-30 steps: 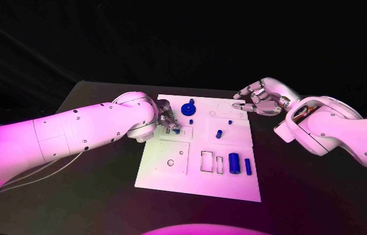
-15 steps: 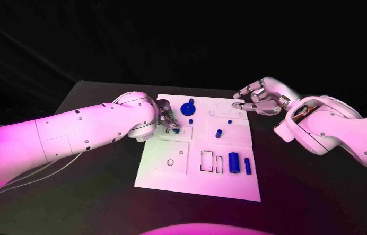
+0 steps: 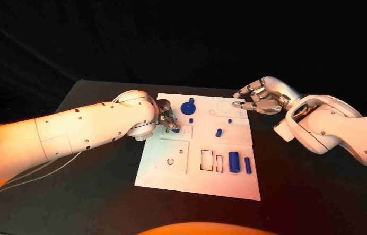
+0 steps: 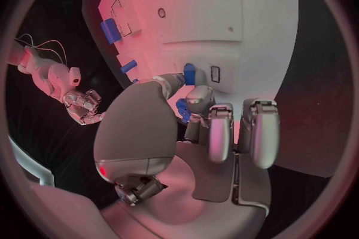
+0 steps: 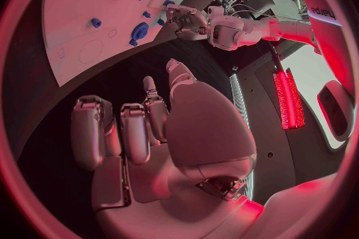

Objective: Assemble the parts on the task board

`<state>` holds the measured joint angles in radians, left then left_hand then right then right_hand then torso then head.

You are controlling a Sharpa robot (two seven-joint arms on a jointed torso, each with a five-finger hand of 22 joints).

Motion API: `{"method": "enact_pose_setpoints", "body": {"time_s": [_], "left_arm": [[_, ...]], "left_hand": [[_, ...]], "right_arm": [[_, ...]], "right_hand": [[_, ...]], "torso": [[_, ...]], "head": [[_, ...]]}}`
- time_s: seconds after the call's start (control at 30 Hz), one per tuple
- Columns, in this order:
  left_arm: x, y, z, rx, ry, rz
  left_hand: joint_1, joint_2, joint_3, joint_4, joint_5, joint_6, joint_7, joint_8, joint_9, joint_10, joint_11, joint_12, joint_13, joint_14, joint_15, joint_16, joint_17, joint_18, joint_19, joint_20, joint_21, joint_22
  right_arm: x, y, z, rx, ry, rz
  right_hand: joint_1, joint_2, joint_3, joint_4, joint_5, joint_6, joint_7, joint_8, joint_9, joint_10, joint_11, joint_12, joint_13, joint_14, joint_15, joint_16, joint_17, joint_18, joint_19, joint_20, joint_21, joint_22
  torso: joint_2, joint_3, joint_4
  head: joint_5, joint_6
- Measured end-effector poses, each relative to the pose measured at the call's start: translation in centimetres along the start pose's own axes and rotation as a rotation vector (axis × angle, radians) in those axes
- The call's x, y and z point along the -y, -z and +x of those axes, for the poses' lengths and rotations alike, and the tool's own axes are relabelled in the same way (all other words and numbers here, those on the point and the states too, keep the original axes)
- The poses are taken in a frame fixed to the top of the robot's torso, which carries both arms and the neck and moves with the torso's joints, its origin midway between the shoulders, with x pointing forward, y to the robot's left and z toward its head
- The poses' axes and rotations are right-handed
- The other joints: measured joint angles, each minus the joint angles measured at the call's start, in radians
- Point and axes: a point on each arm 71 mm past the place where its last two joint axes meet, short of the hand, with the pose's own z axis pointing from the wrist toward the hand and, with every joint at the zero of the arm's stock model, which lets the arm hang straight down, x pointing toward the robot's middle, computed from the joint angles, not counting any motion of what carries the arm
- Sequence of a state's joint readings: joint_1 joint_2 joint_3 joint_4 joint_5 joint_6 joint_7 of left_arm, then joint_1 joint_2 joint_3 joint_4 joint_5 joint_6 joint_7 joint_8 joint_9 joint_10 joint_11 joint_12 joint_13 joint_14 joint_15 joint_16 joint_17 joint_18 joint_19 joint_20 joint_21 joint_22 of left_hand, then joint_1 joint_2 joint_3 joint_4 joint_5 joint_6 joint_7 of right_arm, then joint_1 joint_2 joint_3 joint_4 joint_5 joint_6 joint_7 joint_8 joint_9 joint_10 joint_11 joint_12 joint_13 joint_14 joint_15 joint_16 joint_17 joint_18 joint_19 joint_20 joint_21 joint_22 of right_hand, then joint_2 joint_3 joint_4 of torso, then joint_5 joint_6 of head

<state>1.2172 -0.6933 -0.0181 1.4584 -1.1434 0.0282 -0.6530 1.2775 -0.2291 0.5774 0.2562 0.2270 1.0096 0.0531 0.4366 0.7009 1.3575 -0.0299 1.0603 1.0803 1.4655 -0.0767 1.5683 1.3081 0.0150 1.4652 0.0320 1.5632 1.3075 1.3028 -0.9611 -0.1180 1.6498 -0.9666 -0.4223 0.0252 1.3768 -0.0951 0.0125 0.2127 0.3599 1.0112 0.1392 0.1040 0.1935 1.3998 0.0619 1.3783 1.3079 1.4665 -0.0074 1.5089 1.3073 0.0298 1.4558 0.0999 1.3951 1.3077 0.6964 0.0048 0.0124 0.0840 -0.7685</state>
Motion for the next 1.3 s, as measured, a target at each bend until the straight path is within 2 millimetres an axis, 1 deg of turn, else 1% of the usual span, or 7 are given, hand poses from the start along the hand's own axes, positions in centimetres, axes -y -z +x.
{"method": "enact_pose_setpoints", "body": {"time_s": [0.1, 0.5, 0.63, 0.8, 0.83, 1.2, 1.3], "left_arm": [[0.0, 0.01, 0.0, -0.001, -0.004, 0.0], [0.04, -0.01, 0.0, 0.0, -0.011, 0.001], [0.02, -0.03, 0.0, -0.001, -0.012, -0.001], [0.02, -0.08, 0.04, -0.003, -0.013, -0.003], [0.02, -0.09, 0.04, -0.003, -0.013, -0.004], [0.12, -0.2, 0.04, -0.004, -0.014, -0.01], [0.18, -0.25, 0.04, -0.004, -0.014, -0.011]], "left_hand": [[-0.008, 0.0, 0.0, 0.0, 0.0, 0.0, 0.0, 0.0, 0.014, 0.0, 0.0, 0.0, 0.0, 0.0, 0.0, 0.0, 0.0, 0.0, 0.0, 0.0, 0.0, 0.0], [-0.016, -0.002, 0.007, -0.007, 0.0, 0.002, -0.002, 0.005, 0.015, 0.006, -0.006, 0.0, 0.0, 0.0, 0.0, 0.0, 0.0, 0.0, 0.0, 0.0, 0.0, 0.0], [-0.051, -0.009, 0.037, -0.037, -0.001, 0.005, -0.01, 0.009, 0.023, 0.013, -0.013, 0.013, 0.007, -0.001, -0.009, 0.0, 0.0, 0.0, 0.003, -0.003, 0.001, 0.0], [-0.08, -0.009, 0.041, -0.064, -0.001, 0.009, -0.017, 0.015, 0.024, 0.022, -0.021, 0.024, 0.018, 0.0, -0.015, 0.0, 0.0, 0.0, 0.0, -0.007, 0.004, 0.0], [-0.085, -0.004, 0.038, -0.066, -0.001, 0.009, -0.017, 0.015, 0.025, 0.024, -0.02, 0.029, 0.02, -0.001, -0.016, 0.0, 0.0, 0.0, 0.0, -0.007, 0.004, 0.0], [-0.105, -0.005, 0.043, -0.088, -0.001, 0.016, -0.024, 0.015, 0.031, 0.027, -0.024, 0.038, 0.028, 0.002, -0.02, 0.0, 0.0, 0.0, 0.0, -0.014, 0.004, 0.0], [-0.108, -0.005, 0.035, -0.091, -0.001, 0.018, -0.025, 0.014, 0.046, 0.027, -0.024, 0.041, 0.028, 0.002, -0.02, 0.0, 0.0, 0.0, 0.0, -0.014, 0.004, 0.0]], "right_arm": [[0.02, 0.0, 0.0, -0.001, -0.003, 0.002], [0.03, -0.02, 0.03, -0.003, -0.011, 0.005], [0.05, -0.01, 0.03, -0.003, -0.012, 0.005], [0.06, 0.0, 0.02, -0.003, -0.012, 0.006], [0.07, 0.0, 0.02, -0.003, -0.012, 0.006], [0.07, 0.04, 0.0, -0.003, -0.013, 0.006], [0.09, 0.06, -0.01, -0.003, -0.013, 0.007]], "right_hand": [[0.0, 0.0, 0.0, 0.0, 0.0, 0.0, 0.0, 0.0, 0.0, 0.0, 0.0, 0.0, 0.0, 0.0, 0.0, 0.0, 0.0, 0.0, 0.0, 0.0, 0.0, 0.0], [0.0, 0.0, 0.0, 0.0, 0.0, 0.0, 0.0, 0.0, 0.0, 0.0, 0.0, -0.004, 0.0, 0.0, 0.0, -0.006, 0.001, 0.0, -0.004, -0.004, -0.007, 0.0], [0.0, 0.0, 0.0, 0.0, 0.0, 0.0, 0.0, 0.0, 0.0, 0.0, 0.0, -0.004, 0.0, 0.0, 0.0, -0.006, 0.001, 0.0, -0.004, -0.004, -0.007, 0.0], [0.0, 0.0, 0.0, 0.0, 0.0, 0.0, 0.0, 0.0, 0.0, 0.0, 0.0, -0.004, 0.0, 0.0, 0.0, -0.006, 0.001, 0.0, -0.004, -0.004, -0.007, 0.0], [0.0, 0.0, 0.0, 0.0, 0.0, 0.0, 0.0, 0.0, 0.0, 0.0, 0.0, -0.004, 0.0, 0.0, 0.0, -0.006, 0.001, 0.0, -0.004, -0.004, -0.007, 0.0], [0.0, 0.0, -0.003, 0.003, 0.0, 0.0, 0.0, 0.0, 0.0, 0.0, 0.0, -0.004, 0.0, 0.0, 0.0, -0.006, 0.0, 0.0, -0.004, -0.004, -0.007, 0.0], [0.0, 0.0, -0.003, 0.003, 0.0, 0.0, 0.0, 0.0, 0.0, 0.0, 0.0, -0.004, 0.0, 0.0, 0.0, -0.006, 0.0, 0.0, -0.004, -0.004, -0.007, 0.0]], "torso": [[0.0, 0.0, -0.0001], [0.0, 0.0012, -0.0004], [0.0, 0.0012, -0.0008], [0.0, 0.0012, -0.001], [0.0, 0.0013, -0.001], [0.0, 0.0014, -0.0012], [0.0, 0.0012, -0.0012]], "head": [[0.001, 0.0], [0.002, 0.0], [0.001, 0.0], [0.001, 0.0], [0.001, 0.0], [0.0, -0.001], [-0.001, -0.001]]}}
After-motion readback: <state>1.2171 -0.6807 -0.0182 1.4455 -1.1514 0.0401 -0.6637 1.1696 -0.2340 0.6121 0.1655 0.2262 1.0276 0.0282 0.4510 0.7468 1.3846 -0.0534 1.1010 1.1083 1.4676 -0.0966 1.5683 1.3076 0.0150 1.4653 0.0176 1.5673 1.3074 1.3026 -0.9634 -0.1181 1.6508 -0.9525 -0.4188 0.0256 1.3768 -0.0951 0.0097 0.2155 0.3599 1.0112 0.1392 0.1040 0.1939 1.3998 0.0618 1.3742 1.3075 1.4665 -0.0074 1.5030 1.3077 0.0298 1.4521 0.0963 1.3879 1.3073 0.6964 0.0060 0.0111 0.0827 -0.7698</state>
